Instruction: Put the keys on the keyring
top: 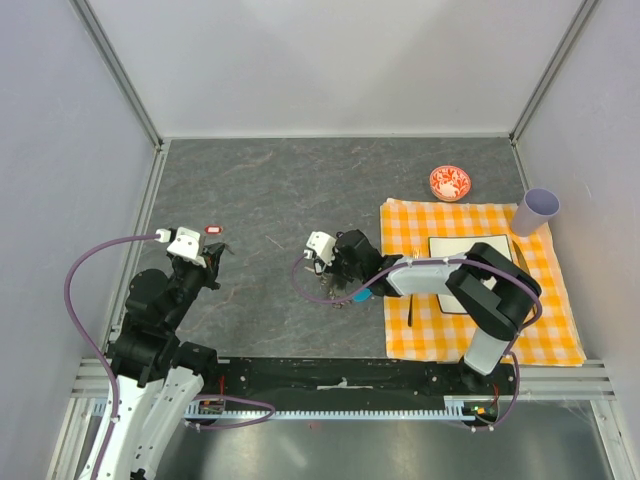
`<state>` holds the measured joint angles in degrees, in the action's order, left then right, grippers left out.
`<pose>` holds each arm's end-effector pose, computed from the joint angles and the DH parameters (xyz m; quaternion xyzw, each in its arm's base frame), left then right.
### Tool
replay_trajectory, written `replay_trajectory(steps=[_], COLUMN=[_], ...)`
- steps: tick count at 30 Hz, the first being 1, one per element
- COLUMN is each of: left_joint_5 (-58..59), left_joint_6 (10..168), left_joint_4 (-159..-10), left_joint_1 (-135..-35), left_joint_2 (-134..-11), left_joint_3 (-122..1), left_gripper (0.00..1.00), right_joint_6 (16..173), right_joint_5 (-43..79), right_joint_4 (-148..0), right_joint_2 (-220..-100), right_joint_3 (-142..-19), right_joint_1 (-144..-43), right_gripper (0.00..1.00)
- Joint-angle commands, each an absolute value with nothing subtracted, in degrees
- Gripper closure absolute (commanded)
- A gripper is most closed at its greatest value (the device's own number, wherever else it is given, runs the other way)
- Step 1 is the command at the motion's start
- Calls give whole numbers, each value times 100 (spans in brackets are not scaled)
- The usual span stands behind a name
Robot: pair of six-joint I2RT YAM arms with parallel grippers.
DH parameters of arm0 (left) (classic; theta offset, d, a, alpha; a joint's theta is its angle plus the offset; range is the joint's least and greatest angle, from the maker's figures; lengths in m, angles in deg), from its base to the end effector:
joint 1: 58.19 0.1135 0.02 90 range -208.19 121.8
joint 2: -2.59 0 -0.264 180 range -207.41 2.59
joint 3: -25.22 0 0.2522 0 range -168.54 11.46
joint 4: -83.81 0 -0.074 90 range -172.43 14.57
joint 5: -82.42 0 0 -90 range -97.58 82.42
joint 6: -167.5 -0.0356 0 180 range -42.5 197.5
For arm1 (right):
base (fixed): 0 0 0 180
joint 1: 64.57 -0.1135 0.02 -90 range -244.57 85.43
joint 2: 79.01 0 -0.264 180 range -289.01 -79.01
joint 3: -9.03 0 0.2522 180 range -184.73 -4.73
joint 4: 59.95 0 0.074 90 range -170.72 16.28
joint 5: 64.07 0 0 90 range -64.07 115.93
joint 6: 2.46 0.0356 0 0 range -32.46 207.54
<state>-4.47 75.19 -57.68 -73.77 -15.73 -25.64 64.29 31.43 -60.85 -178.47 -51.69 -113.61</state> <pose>0.0871 -0.0263 0.3207 0.1334 0.7308 -0.0973 0.6623 0.2283 0.2578 0.1463 -0.5167 0.7420 0.0525 0.4239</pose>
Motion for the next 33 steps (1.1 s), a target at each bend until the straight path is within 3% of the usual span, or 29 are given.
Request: replay_trajectory(steps=[1, 10, 18, 33], left_joint_5=[-407, -389, -389, -381], left_joint_6=[7609, 7609, 7618, 7627], left_joint_4=[-6002, -6002, -6002, -6002], left_joint_1=[-7384, -7375, -7375, -7384], left_joint_2=[-1586, -1595, -1612, -1569], left_joint_3=[-2510, -2510, -2519, -2519], left_gripper=[98, 98, 98, 98], right_joint_6=[6337, 6451, 7030, 8736], right_joint_5=[3032, 3015, 3155, 5080], right_joint_4=[-5886, -5798, -5886, -6308], right_joint_2=[-17938, -17877, -17719, -17902], right_joint_3=[-5351, -5378, -5456, -5992], right_joint_1=[-11335, -11335, -11335, -11792], right_gripper=[71, 73, 68, 61])
